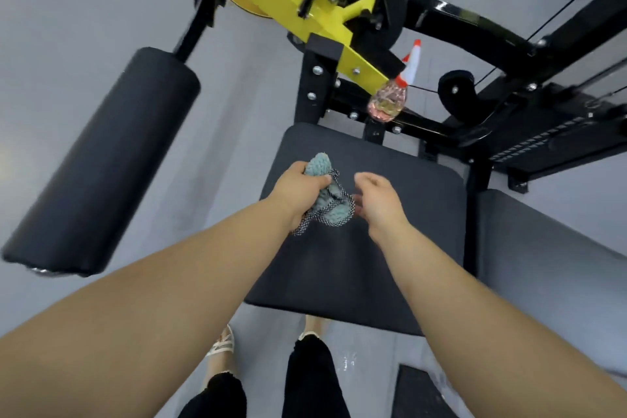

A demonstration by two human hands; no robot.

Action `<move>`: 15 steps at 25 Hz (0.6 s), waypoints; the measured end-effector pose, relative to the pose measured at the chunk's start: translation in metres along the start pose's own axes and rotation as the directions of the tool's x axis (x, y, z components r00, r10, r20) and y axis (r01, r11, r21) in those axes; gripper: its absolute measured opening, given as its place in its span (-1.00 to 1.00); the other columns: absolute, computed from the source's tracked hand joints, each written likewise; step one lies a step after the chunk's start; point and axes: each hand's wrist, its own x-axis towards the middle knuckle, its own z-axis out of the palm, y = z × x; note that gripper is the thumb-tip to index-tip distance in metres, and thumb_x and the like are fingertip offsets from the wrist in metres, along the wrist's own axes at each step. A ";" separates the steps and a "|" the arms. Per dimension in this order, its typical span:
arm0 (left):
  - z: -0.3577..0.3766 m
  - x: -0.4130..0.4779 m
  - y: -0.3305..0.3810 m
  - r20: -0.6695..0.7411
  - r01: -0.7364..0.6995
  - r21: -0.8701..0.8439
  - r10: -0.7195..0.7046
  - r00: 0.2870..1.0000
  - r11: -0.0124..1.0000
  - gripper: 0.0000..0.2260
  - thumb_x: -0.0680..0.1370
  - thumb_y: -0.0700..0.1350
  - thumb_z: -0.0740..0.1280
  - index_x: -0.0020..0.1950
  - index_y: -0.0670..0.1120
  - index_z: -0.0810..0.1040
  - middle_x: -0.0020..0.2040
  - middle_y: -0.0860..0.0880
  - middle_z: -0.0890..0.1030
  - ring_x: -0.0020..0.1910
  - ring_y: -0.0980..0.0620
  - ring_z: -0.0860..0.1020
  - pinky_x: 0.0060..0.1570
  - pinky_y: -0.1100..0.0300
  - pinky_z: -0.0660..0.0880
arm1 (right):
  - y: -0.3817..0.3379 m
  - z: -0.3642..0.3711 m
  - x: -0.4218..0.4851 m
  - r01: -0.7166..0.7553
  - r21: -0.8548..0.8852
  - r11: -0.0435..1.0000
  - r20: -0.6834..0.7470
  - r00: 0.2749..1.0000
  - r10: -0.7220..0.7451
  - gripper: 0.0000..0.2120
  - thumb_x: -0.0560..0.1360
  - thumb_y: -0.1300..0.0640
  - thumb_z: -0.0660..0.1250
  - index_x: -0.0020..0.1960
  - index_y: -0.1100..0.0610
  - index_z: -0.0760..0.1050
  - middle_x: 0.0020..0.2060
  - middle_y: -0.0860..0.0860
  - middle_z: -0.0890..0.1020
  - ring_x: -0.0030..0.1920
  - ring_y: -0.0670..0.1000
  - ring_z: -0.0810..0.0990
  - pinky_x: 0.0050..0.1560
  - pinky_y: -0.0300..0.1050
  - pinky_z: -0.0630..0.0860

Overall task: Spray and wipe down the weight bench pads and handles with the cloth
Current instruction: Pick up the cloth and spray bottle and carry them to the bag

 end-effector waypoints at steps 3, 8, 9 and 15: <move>0.046 0.034 0.021 -0.042 0.014 -0.038 -0.015 0.999 0.999 -0.85 0.56 -0.16 0.31 0.11 -0.10 0.43 0.03 -0.12 0.58 -0.01 -0.09 0.58 -0.09 0.09 0.55 | -0.031 -0.043 0.081 0.123 -0.198 0.972 -0.047 0.990 -0.135 -0.44 0.49 0.00 0.36 0.40 0.15 0.26 0.19 0.05 0.42 0.10 0.06 0.47 0.19 0.03 0.46; 0.084 0.089 0.038 -0.126 0.054 0.001 -0.054 0.991 0.999 -0.81 0.57 -0.13 0.28 0.18 -0.07 0.43 0.07 -0.08 0.56 -0.17 0.05 0.53 -0.36 0.23 0.39 | -0.083 -0.065 0.196 0.229 -0.456 0.860 -0.007 0.965 -0.260 -0.25 0.39 -0.03 0.47 0.45 0.11 0.20 0.38 0.12 0.24 0.33 0.12 0.34 0.33 -0.05 0.28; 0.086 0.097 0.038 -0.143 0.066 0.016 -0.063 0.988 0.998 -0.79 0.57 -0.12 0.28 0.20 -0.06 0.42 0.07 -0.07 0.56 -0.19 0.08 0.52 -0.37 0.24 0.35 | -0.089 -0.063 0.211 0.226 -0.465 0.856 -0.010 0.965 -0.260 -0.26 0.36 -0.04 0.49 0.43 0.08 0.24 0.36 0.12 0.26 0.31 0.13 0.36 0.33 -0.05 0.30; 0.099 0.136 0.038 -0.188 0.146 0.134 -0.119 0.975 0.980 -0.74 0.57 -0.10 0.28 0.26 -0.04 0.42 0.03 -0.01 0.53 -0.25 0.15 0.46 -0.41 0.28 0.28 | -0.099 -0.038 0.282 0.278 -0.395 0.876 -0.078 0.940 -0.333 -0.18 0.27 -0.10 0.53 0.41 0.04 0.25 0.33 0.05 0.33 0.31 0.13 0.37 0.33 0.01 0.33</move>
